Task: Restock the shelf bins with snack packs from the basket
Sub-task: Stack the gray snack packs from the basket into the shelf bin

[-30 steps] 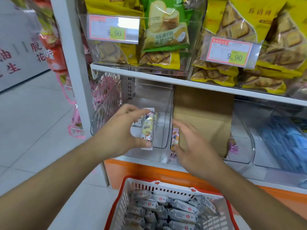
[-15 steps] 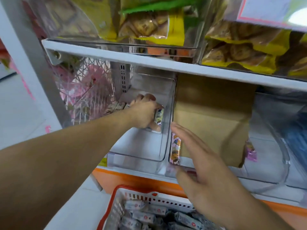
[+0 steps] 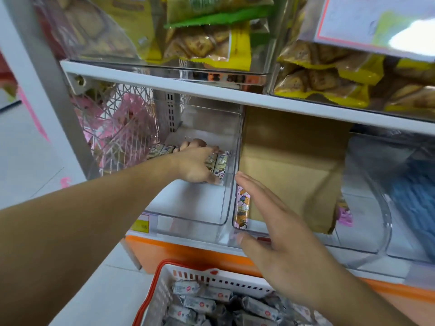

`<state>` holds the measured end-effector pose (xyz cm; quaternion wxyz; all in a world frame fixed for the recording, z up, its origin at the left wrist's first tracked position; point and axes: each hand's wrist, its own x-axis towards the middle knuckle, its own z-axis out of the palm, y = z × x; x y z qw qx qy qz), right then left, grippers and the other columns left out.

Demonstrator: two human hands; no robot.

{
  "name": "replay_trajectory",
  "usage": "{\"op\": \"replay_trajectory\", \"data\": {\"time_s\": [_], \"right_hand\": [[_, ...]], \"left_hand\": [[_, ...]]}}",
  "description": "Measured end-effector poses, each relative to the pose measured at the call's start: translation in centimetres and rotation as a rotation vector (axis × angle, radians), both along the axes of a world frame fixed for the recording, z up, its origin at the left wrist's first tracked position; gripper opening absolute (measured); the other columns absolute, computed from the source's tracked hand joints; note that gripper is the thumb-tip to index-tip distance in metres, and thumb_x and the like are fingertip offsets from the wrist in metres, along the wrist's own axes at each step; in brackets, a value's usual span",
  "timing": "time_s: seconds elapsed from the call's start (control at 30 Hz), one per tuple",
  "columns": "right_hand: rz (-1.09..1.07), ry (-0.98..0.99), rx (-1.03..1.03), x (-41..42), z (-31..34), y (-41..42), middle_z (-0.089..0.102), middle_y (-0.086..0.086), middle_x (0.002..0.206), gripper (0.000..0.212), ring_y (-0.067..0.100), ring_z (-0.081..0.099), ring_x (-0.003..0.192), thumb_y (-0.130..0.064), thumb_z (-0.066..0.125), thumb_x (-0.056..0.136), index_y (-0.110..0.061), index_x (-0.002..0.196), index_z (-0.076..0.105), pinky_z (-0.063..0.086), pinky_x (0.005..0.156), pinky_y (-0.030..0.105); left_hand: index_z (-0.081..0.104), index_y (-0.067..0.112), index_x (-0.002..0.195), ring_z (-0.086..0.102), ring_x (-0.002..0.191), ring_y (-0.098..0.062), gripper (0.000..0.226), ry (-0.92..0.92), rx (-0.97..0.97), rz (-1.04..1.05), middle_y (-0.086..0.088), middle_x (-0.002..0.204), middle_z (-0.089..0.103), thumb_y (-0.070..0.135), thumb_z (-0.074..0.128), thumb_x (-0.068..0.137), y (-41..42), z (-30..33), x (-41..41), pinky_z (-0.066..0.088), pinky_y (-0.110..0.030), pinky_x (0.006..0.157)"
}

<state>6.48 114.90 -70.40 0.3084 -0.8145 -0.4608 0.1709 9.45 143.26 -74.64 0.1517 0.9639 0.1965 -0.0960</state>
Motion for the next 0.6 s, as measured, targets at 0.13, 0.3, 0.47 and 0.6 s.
{"op": "replay_trajectory", "data": {"time_s": [0.13,0.3,0.47,0.6], "right_hand": [[-0.004,-0.006,0.001,-0.2,0.2,-0.4,0.005,-0.050,0.159,0.080,-0.027,0.001,0.144,-0.028,0.061,0.104,-0.052,0.162,0.012,0.012,0.118,0.006],[-0.053,-0.076,0.031,-1.6,0.8,-1.3,0.022,-0.035,0.164,0.067,-0.016,0.019,0.147,-0.033,0.057,0.104,-0.044,0.162,0.025,0.016,0.100,-0.008],[-0.073,-0.139,0.082,-4.2,0.4,-3.6,0.048,-0.024,0.137,0.043,-0.008,0.042,0.124,-0.028,0.060,0.102,-0.033,0.144,0.050,0.029,0.100,0.002],[-0.040,-0.160,-0.018,-5.8,-2.3,-5.0,0.059,-0.012,0.103,0.013,0.001,0.054,0.093,-0.017,0.061,0.101,-0.020,0.112,0.065,0.045,0.086,0.021]], "left_hand": [[0.031,0.039,0.159,0.023,0.146,-0.039,0.081,-0.144,-0.085,0.035,-0.008,0.161,0.028,0.056,0.065,0.086,-0.3,1.9,-4.2,0.024,-0.053,0.122],[0.047,0.031,0.153,0.030,0.145,-0.024,0.058,-0.451,-0.140,0.016,0.004,0.156,0.042,0.045,0.059,0.098,-5.5,4.2,-12.1,0.022,-0.031,0.120],[0.058,0.030,0.141,0.044,0.130,-0.005,0.041,-0.653,-0.229,0.018,0.012,0.139,0.052,0.029,0.063,0.100,-11.4,3.3,-19.2,0.031,-0.022,0.111],[0.067,0.027,0.124,0.061,0.102,-0.002,0.030,-0.573,-0.321,0.060,0.011,0.116,0.064,0.019,0.066,0.095,-14.3,-1.6,-23.6,0.050,-0.025,0.090]]}}
